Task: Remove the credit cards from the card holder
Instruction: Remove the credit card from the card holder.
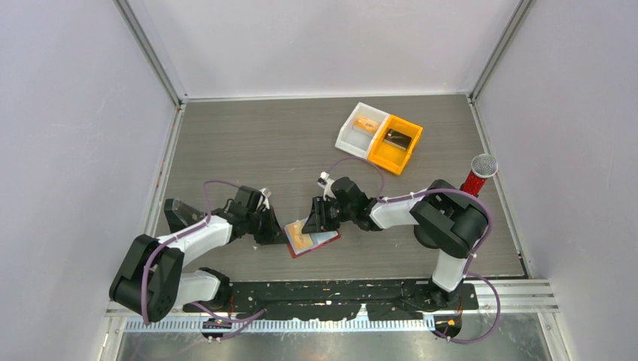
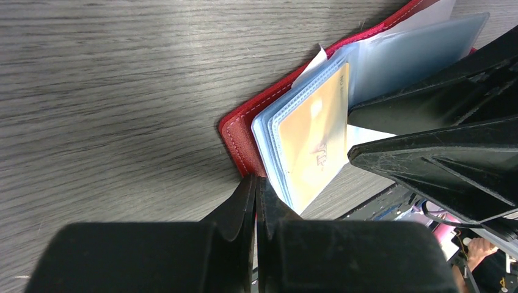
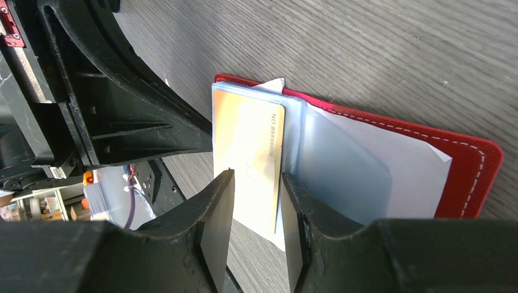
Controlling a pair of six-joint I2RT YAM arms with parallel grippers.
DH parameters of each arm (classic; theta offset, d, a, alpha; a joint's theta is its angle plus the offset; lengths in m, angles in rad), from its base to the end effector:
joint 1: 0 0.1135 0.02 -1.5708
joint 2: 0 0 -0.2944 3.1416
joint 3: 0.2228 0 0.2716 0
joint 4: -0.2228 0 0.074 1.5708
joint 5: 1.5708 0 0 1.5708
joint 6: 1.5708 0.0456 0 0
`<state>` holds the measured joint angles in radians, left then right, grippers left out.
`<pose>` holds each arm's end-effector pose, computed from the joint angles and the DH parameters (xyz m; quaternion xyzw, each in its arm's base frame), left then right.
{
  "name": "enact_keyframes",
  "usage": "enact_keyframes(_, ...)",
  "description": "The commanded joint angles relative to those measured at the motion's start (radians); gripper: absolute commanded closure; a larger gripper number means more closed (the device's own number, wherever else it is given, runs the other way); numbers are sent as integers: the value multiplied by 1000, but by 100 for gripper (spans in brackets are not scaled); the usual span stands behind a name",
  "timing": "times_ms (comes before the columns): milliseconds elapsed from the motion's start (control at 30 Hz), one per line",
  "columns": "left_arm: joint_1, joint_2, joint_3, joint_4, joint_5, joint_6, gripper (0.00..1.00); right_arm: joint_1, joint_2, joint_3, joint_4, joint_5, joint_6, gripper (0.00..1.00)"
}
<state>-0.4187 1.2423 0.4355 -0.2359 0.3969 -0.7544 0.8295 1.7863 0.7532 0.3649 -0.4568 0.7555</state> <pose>0.1848 -0.1015 0.1422 -0.1074 0.9417 -0.3001 0.1078 0.2285 0.2794 0.1331 -0.1311 0.8723 0.4456 0.1532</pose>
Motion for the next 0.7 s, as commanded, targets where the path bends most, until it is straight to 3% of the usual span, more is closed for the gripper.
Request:
enact_keyframes(0,-5,-31,7,-39,-30,5,95,3,-36,24,-53,46,-44,59)
enact_keyframes(233,-5,-112,29,-62,-11,-19,89,3,-31,5,-6,26,-14,59)
enact_keyframes(667,-5,-33,31,64,32,-33,98,3,-26,-11,38,9,13,59)
